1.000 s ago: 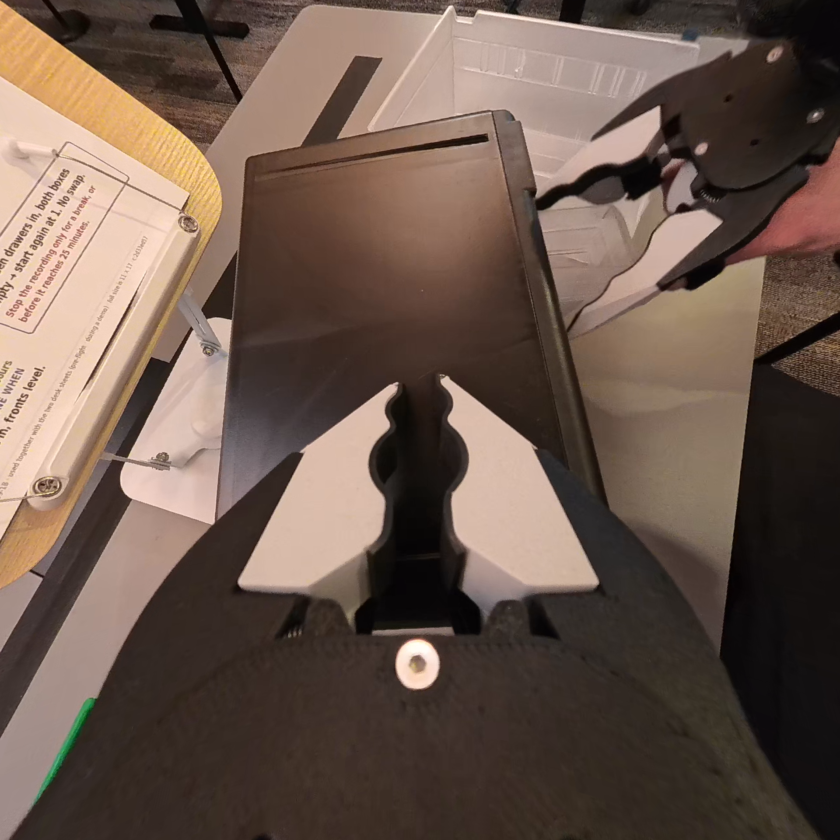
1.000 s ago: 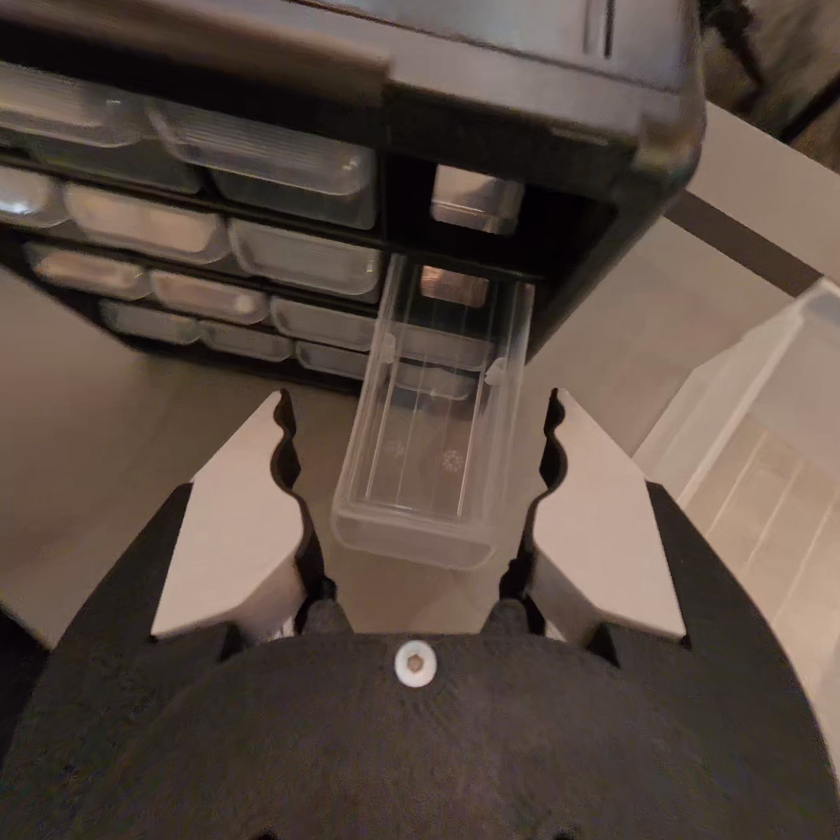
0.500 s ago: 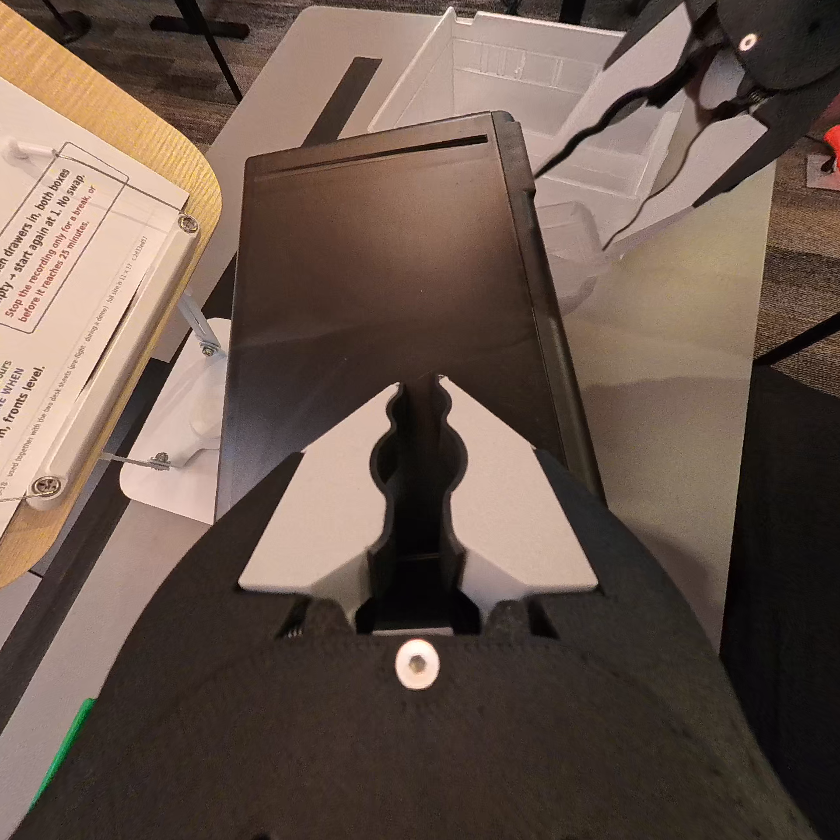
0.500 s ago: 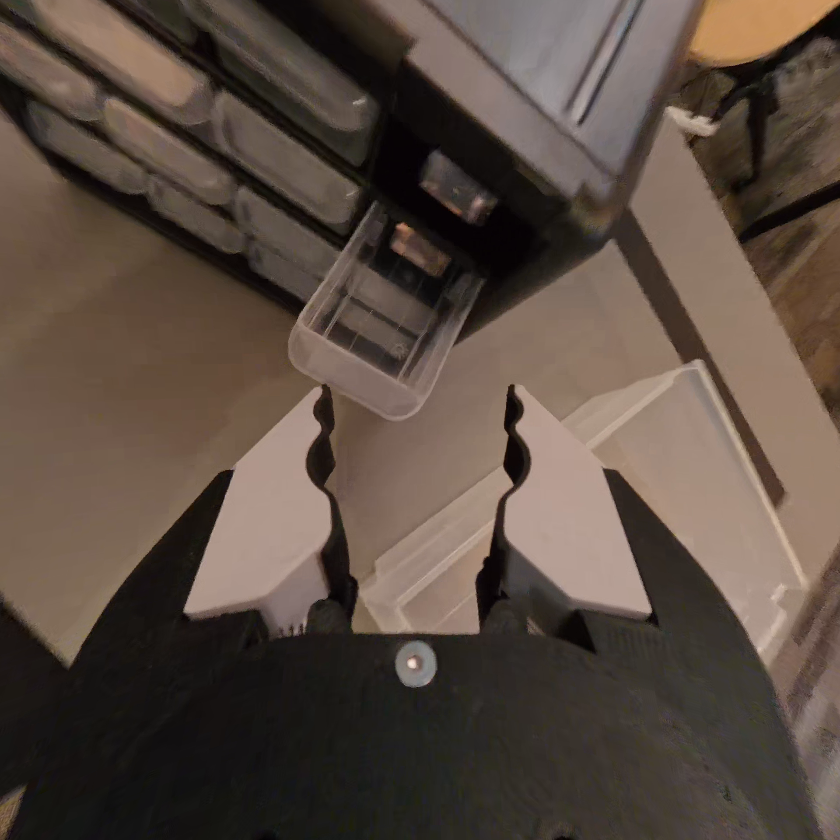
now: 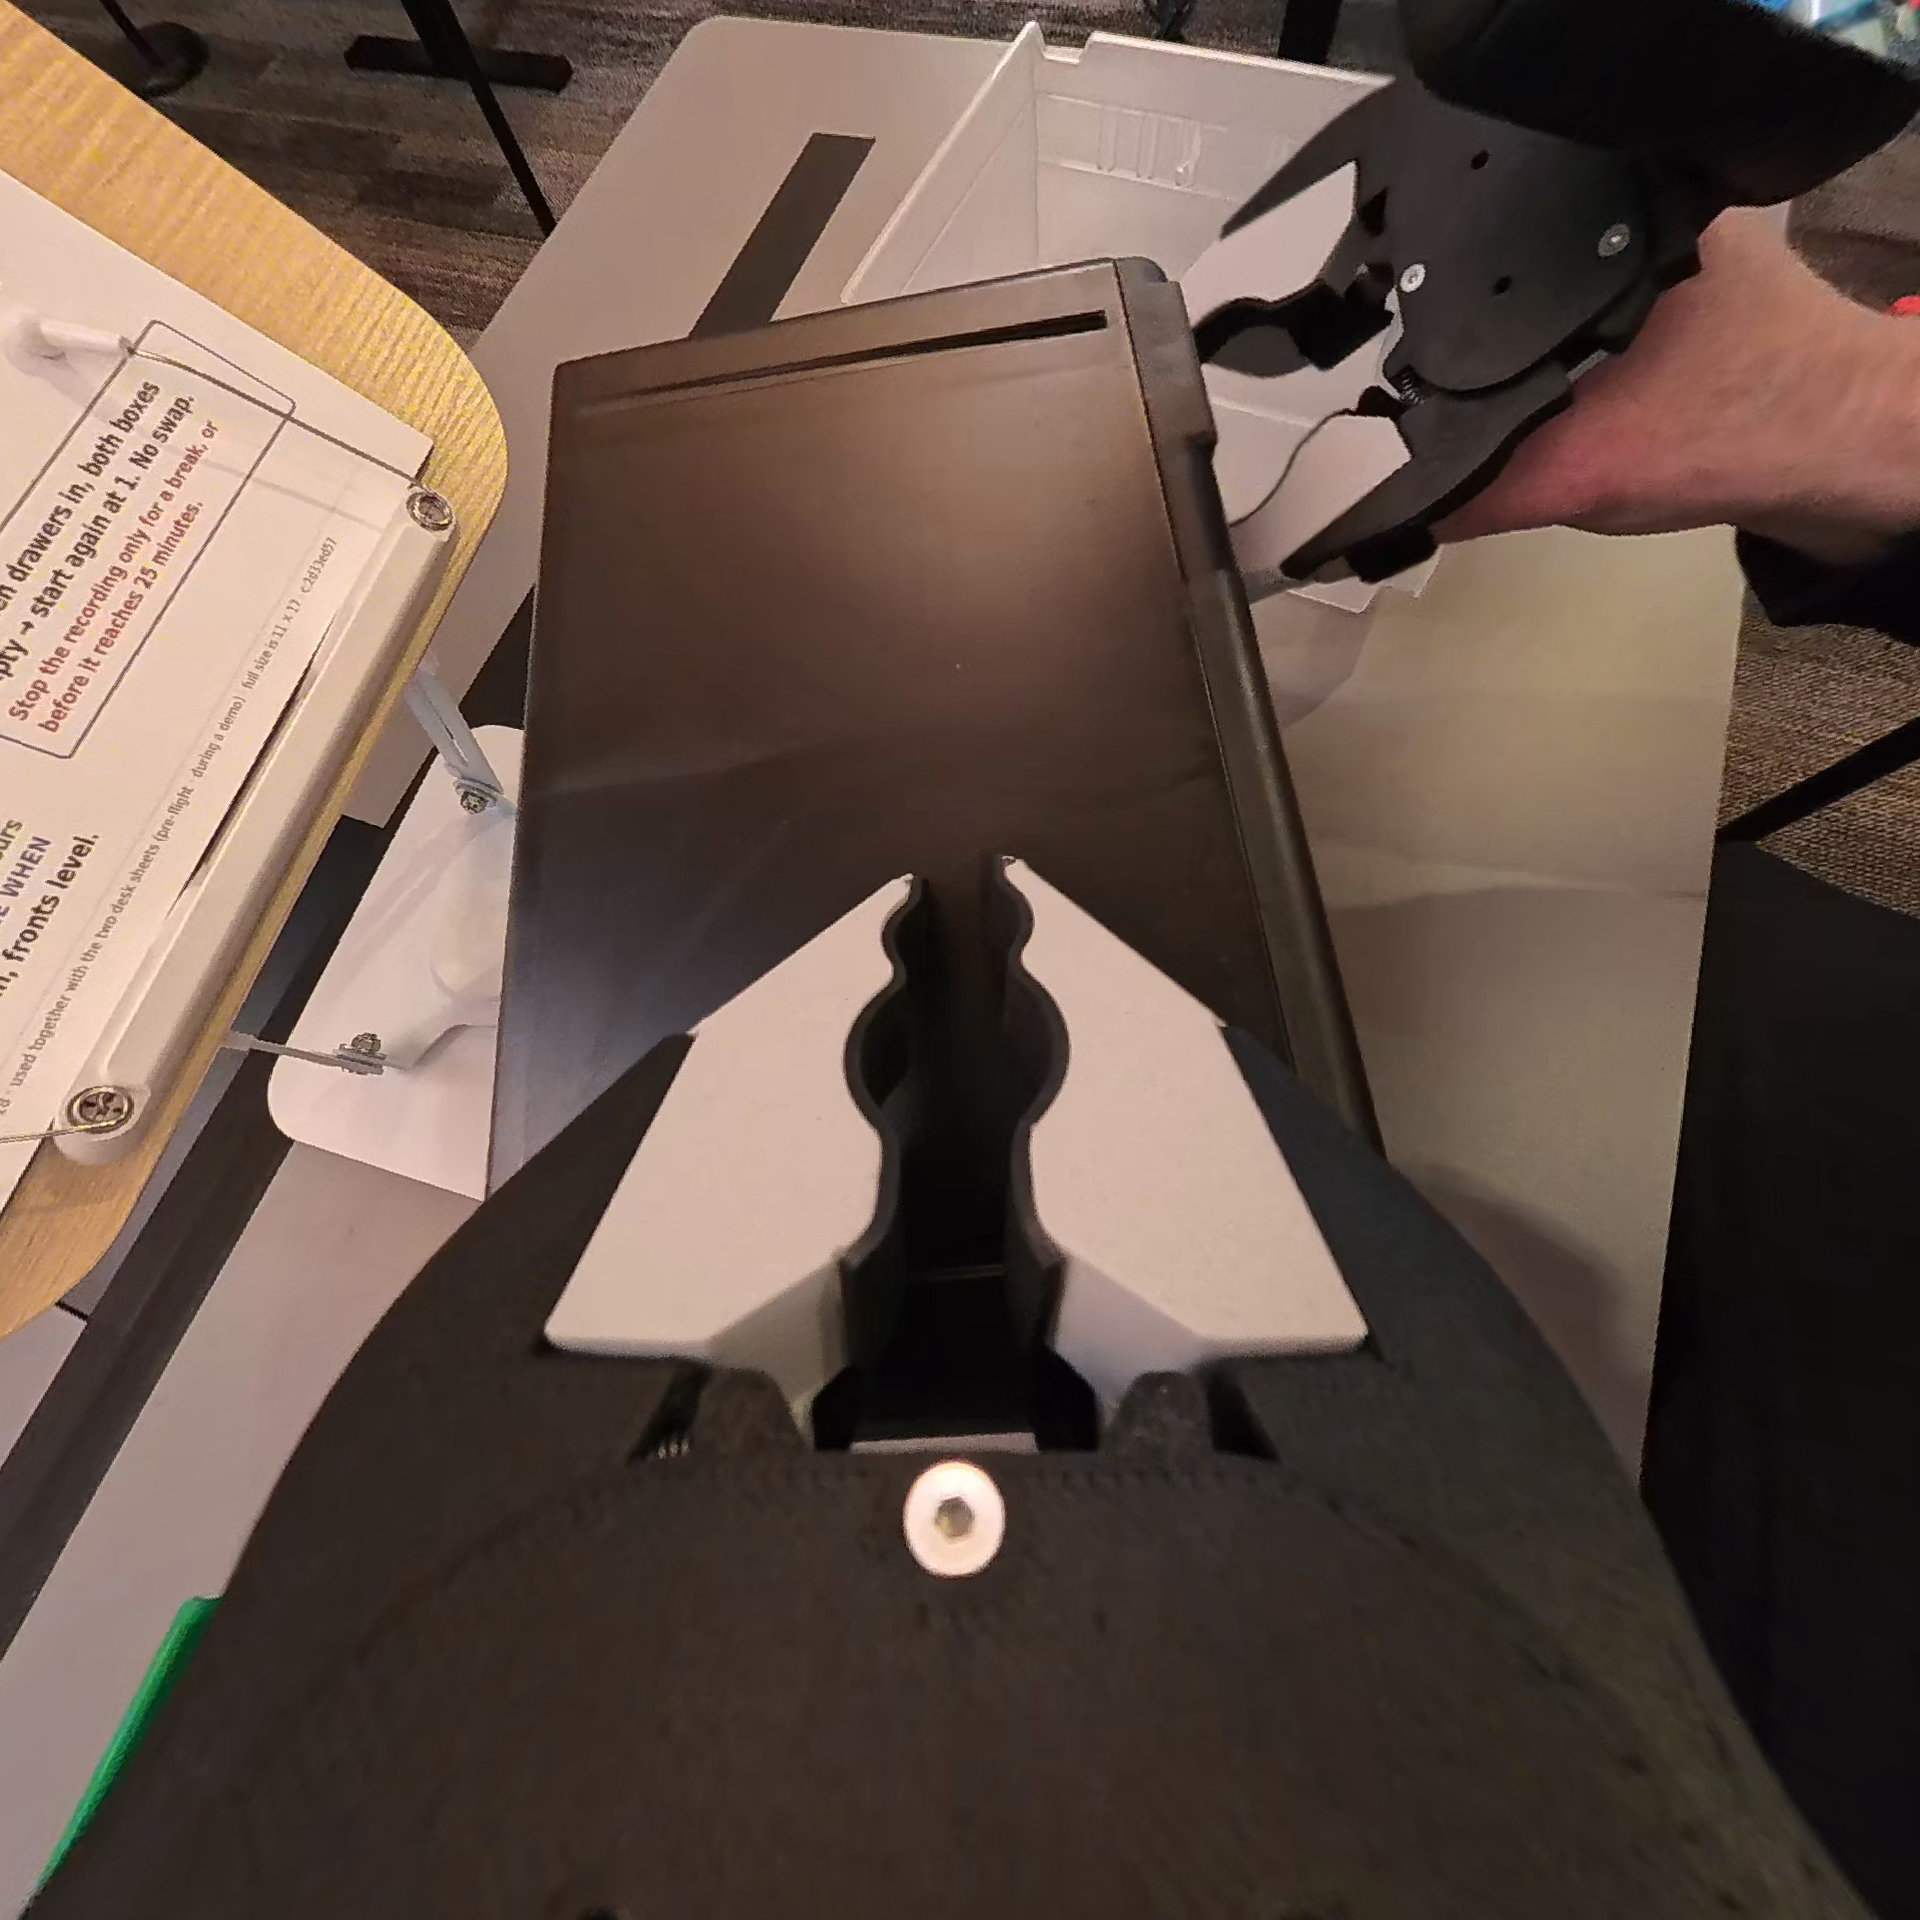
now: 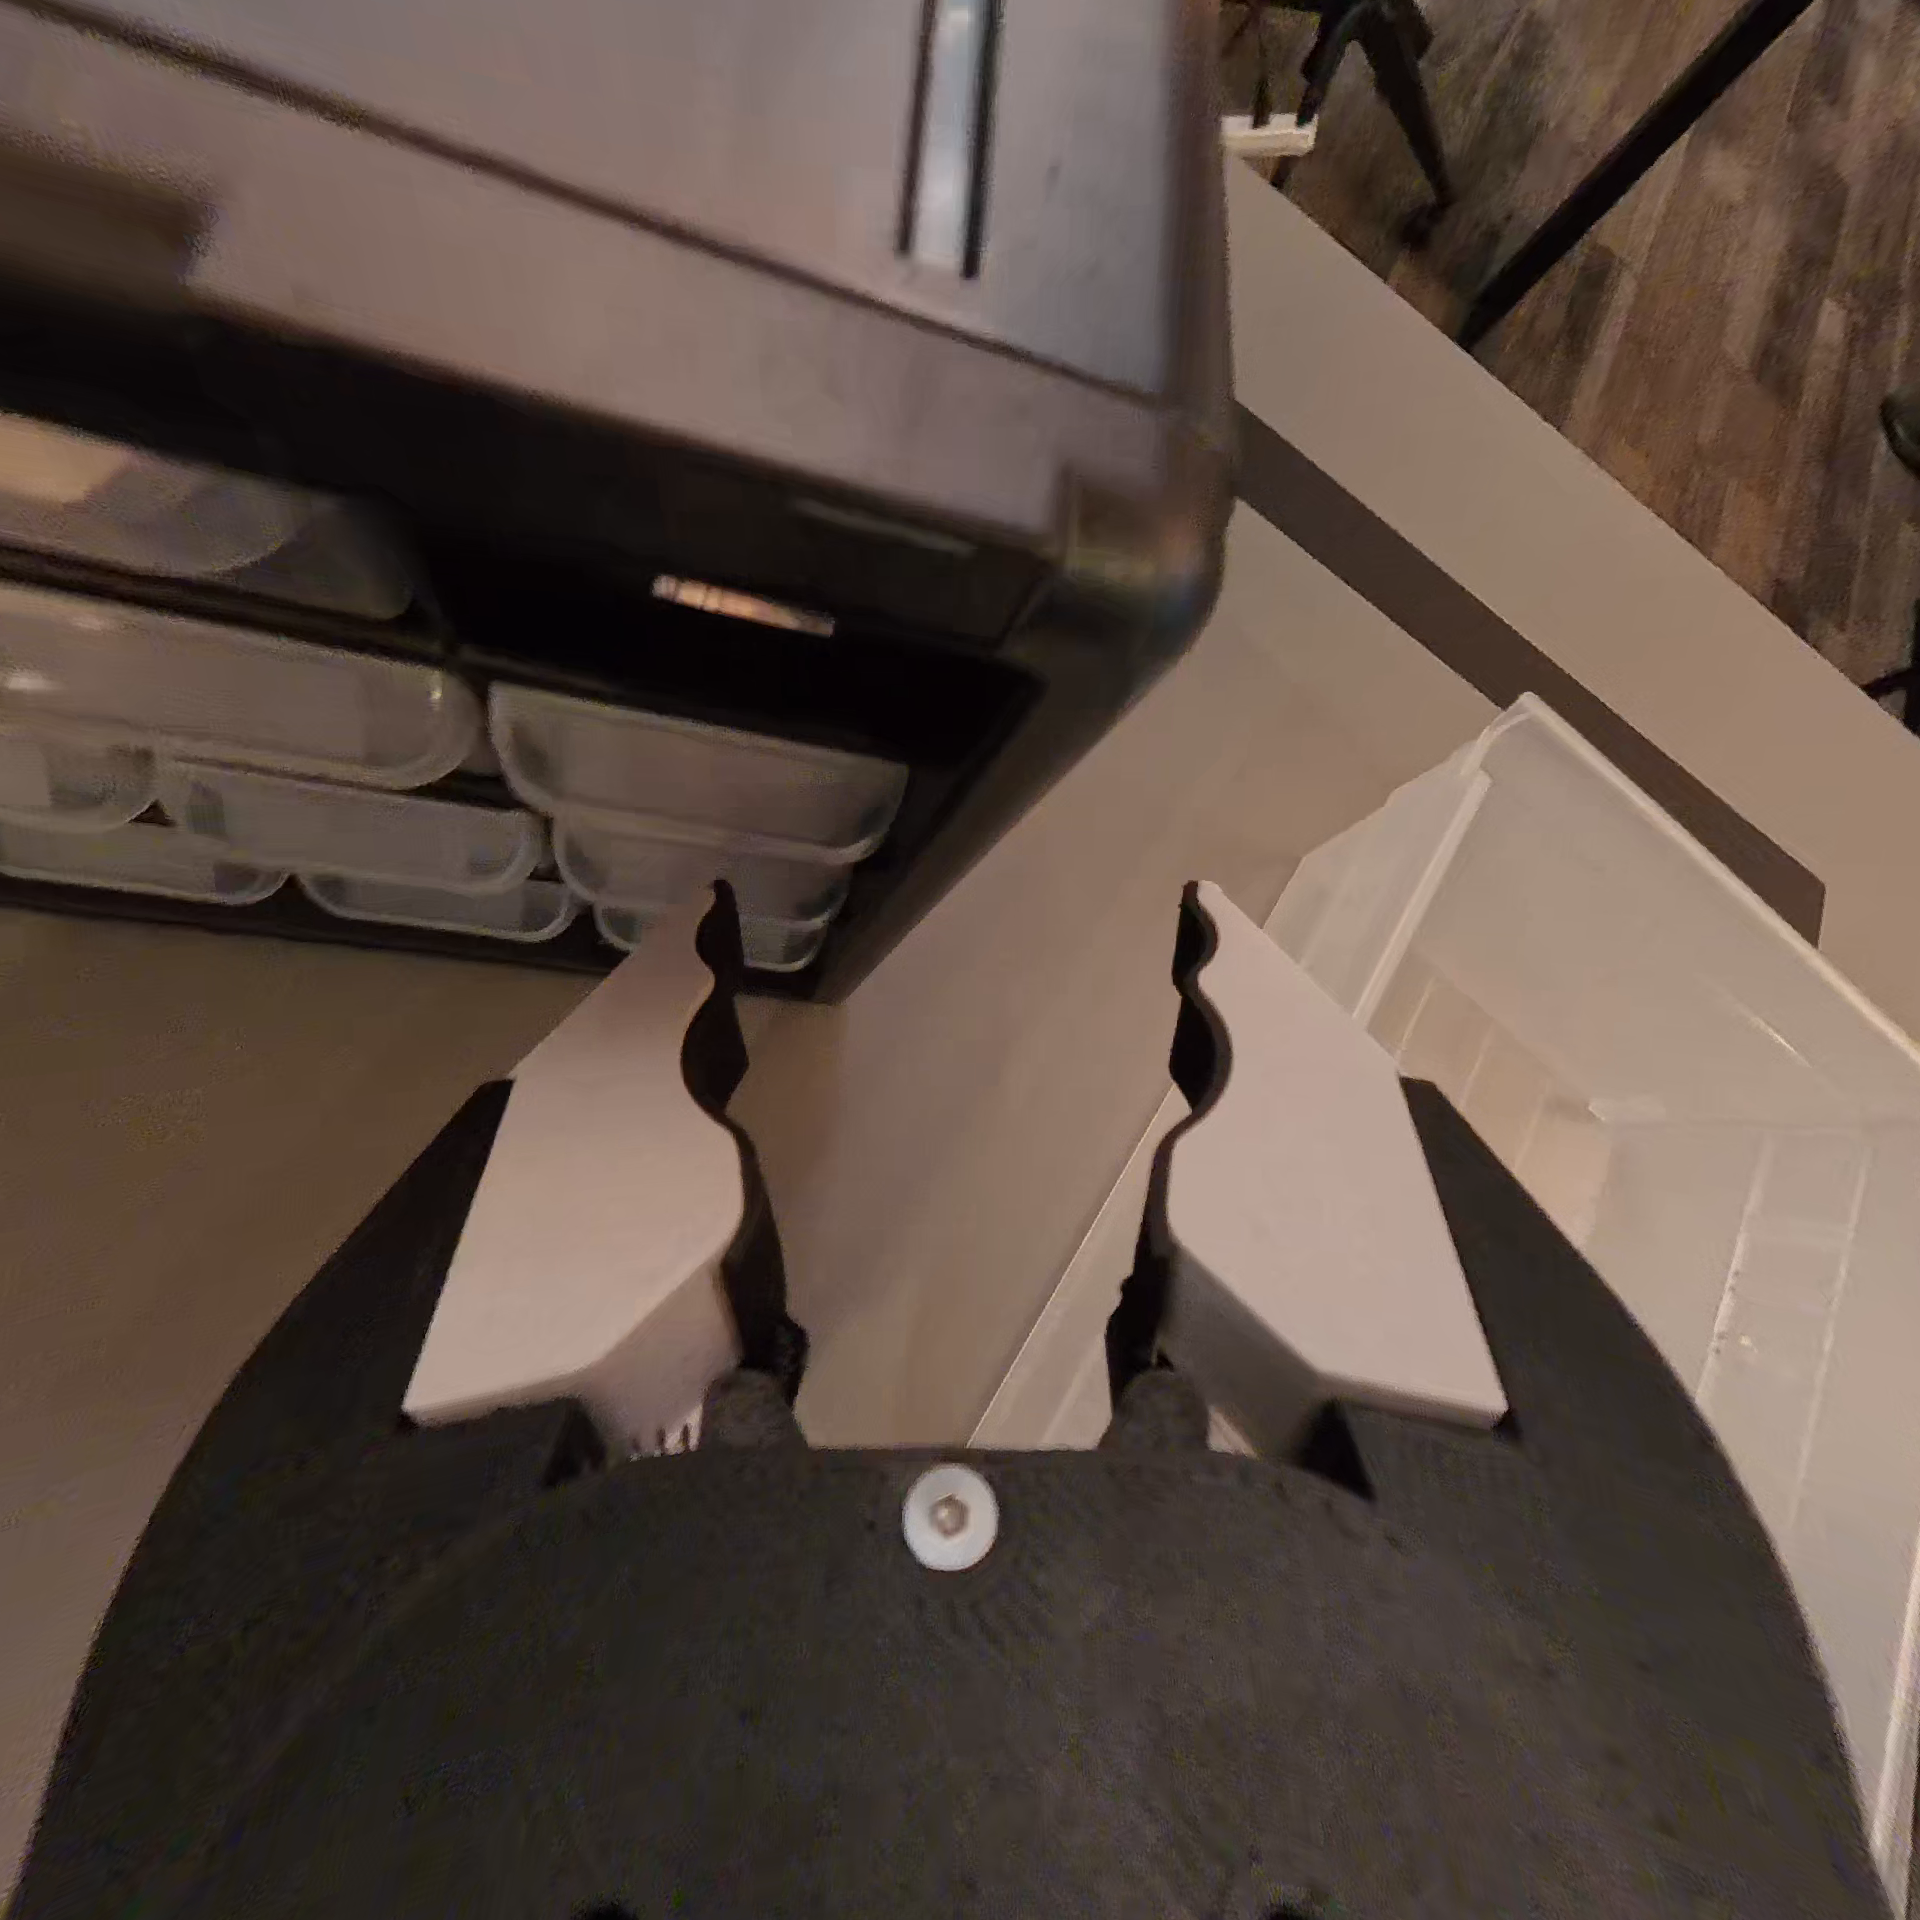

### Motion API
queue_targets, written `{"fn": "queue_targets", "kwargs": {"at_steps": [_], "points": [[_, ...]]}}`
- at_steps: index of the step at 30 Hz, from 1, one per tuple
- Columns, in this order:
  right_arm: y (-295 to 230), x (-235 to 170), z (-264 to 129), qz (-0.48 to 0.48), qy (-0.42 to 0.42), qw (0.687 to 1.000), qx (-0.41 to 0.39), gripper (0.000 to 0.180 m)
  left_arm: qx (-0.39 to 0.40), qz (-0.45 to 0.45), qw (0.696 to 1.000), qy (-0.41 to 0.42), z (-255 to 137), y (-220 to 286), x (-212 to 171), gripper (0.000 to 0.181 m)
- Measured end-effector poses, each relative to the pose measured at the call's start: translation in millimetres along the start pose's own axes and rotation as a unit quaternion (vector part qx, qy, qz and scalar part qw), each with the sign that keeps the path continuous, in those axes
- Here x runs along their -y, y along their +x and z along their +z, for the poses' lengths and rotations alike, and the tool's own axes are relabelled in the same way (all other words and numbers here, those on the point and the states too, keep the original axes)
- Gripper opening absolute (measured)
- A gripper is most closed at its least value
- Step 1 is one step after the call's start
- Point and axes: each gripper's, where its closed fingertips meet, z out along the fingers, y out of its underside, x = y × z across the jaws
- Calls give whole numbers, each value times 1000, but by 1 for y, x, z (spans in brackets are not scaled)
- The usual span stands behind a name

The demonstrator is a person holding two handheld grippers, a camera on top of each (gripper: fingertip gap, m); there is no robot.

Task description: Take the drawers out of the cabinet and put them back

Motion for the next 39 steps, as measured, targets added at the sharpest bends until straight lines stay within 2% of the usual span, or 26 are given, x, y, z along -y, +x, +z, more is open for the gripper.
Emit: {"fn": "queue_targets", "kwargs": {"at_steps": [2,4,6,8,10,13,18,22,27,32,35,39], "points": [[-4,-4,-6,-6,2,1000,3,83,-12,1,1000,0,-2,3,-1,23],[-9,-7,-16,-12,10,1000,7,82,33,28,999,4,-15,-10,-4,46],[-17,-7,-26,-16,26,999,18,80,89,29,995,42,-47,-33,-2,48],[-24,-7,-34,-24,40,999,22,78,149,11,987,53,-86,-67,-18,43],[-29,-6,-38,-32,49,998,24,73,192,-10,981,12,-113,-102,-58,42],[-38,1,-39,-19,63,997,48,71,238,-46,966,-90,-130,-150,-140,49],[-56,4,-35,-39,68,995,64,71,227,-60,940,-247,-113,-179,-265,46],[-63,4,-33,-44,64,995,69,70,209,-44,923,-319,-89,-185,-320,39],[-66,3,-32,-48,65,994,72,70,188,-48,924,-328,-67,-183,-342,12],[-70,4,-34,-55,70,993,79,69,189,-23,921,-340,-72,-173,-339,0],[-71,5,-40,-59,74,992,83,68,182,-24,936,-299,-83,-153,-313,0],[-73,4,-50,-58,84,991,91,66,198,8,943,-267,-112,-124,-268,0]]}}
